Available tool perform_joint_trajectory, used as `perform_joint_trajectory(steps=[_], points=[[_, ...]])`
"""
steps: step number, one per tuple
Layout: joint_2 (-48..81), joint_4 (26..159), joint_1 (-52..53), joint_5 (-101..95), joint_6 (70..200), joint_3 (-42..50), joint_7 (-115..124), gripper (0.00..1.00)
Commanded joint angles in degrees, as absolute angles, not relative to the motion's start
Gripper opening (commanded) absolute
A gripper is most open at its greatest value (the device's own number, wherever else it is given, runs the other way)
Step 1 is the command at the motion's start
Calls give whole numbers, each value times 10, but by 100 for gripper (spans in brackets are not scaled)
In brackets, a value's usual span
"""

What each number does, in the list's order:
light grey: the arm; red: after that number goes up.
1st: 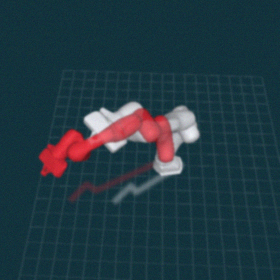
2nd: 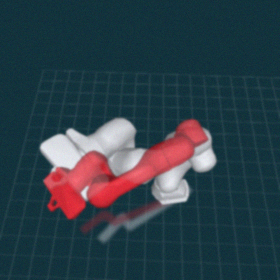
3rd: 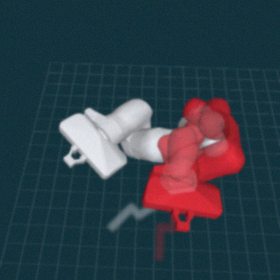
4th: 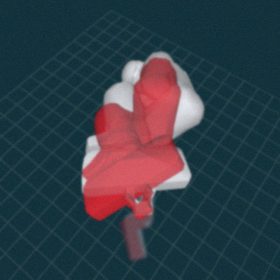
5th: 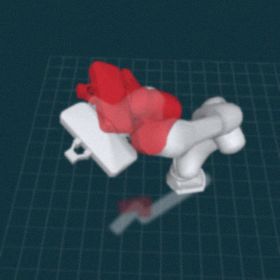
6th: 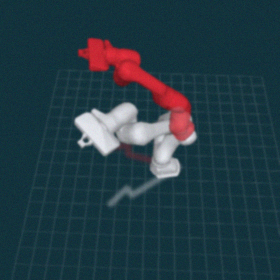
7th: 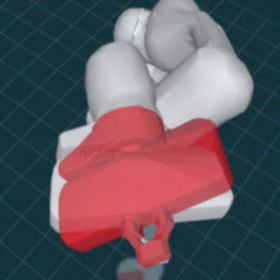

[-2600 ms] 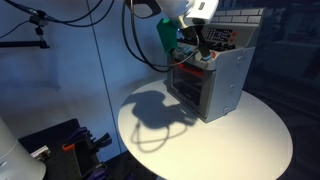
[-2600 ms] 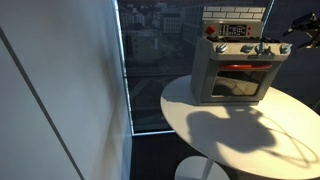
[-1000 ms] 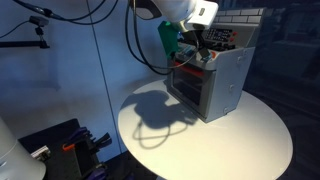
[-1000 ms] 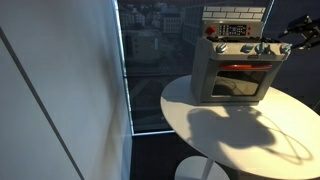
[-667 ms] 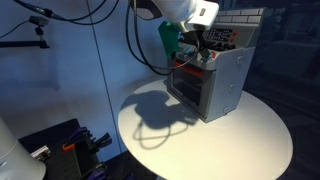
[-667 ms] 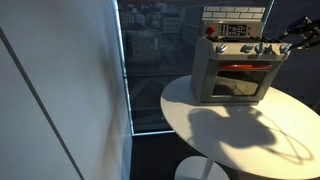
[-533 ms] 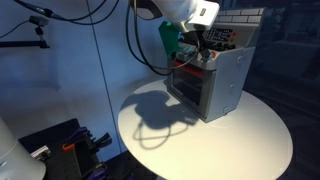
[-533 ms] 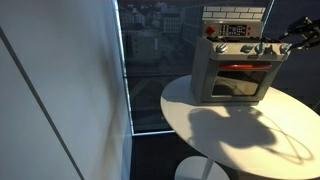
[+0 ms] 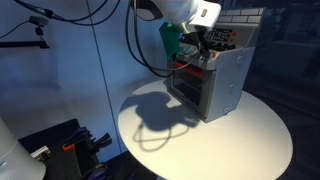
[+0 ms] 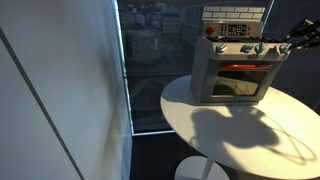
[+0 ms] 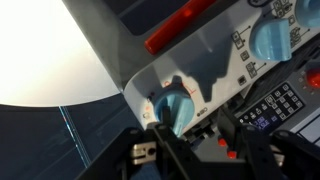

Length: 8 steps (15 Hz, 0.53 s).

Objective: Turn the knob on the far right to the left

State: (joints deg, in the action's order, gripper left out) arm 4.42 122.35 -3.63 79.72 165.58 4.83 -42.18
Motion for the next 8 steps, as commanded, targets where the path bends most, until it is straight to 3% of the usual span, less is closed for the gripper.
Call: perform_joint_trajectory(steps=[1, 3, 4, 8], points=[[45, 1211, -39, 823, 1642, 47, -451, 32], [45, 1214, -41, 822, 1644, 48, -452, 10], [45, 1216, -41, 822, 1644, 48, -453, 4], [44, 1218, -42, 819, 1646, 48, -451, 7]])
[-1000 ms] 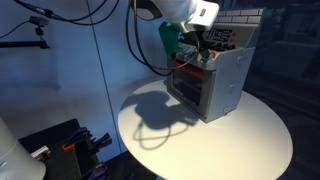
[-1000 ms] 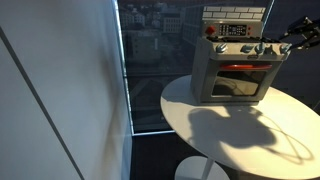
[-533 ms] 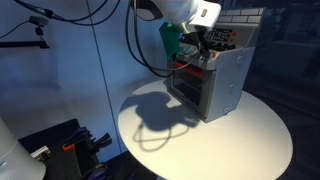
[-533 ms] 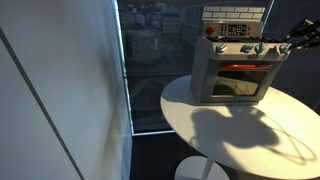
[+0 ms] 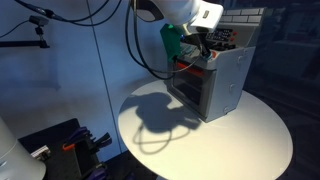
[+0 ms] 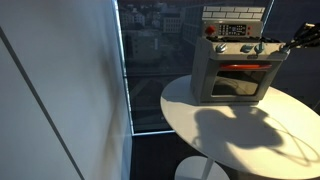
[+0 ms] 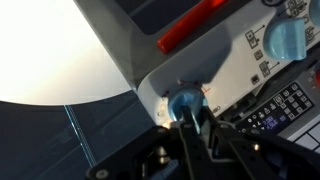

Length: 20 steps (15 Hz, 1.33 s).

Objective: Turn the knob on the far right to the left

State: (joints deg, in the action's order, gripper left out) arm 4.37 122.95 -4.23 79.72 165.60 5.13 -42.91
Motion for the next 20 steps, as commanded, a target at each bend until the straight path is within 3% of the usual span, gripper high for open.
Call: perform_joint_trajectory(steps=[1, 20], points=[[44, 1218, -42, 817, 1647, 48, -450, 7], [36, 1247, -30, 639, 1702, 51, -421, 6]])
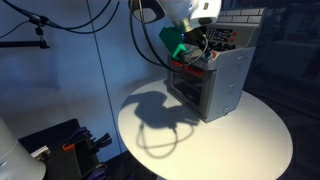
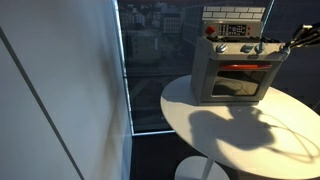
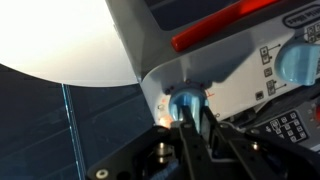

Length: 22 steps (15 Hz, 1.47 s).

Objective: Turn the knob on the far right to the left

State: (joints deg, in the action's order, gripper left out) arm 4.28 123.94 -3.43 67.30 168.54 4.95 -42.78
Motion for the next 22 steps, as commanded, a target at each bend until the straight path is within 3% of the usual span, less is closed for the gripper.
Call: perform_joint_trajectory(steps=[1, 16, 17, 22], points=[[36, 1249, -30, 627, 1704, 51, -421, 6], [35, 1269, -29, 465, 1729, 56, -412, 7], [34, 1270, -29, 462, 1728, 56, -412, 26], [22, 1289, -30, 433, 1714, 66, -400, 66]])
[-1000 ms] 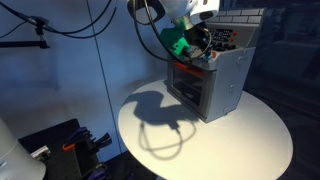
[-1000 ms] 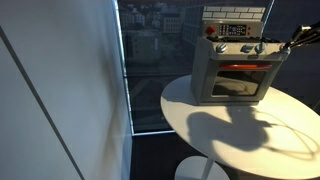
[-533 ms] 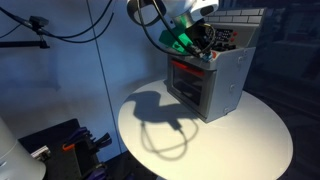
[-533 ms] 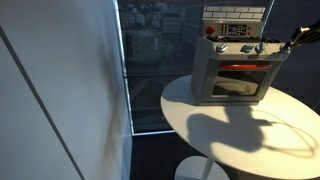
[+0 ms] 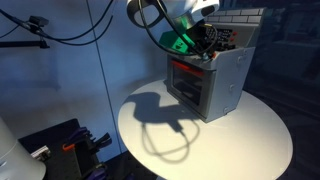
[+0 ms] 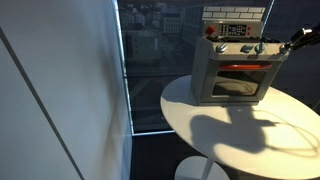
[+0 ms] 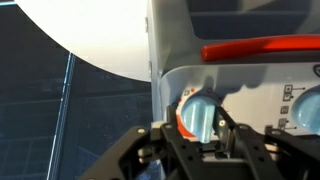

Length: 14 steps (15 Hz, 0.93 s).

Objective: Turn the knob on the far right to the left

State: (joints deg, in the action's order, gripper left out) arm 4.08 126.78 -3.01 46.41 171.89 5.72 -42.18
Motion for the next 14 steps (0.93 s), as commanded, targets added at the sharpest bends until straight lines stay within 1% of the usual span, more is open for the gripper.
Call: perform_joint_trajectory(steps=[1, 3, 5, 6, 7, 14], points=[[17, 1295, -31, 423, 1706, 70, -396, 75], [10, 1306, -31, 399, 1697, 77, -385, 89], [-1, 1318, -32, 370, 1680, 85, -365, 94], [-7, 1323, -33, 353, 1666, 88, -356, 99], [-14, 1328, -34, 336, 1651, 92, -344, 100], [-64, 1331, -50, 222, 1516, 103, -250, 100]])
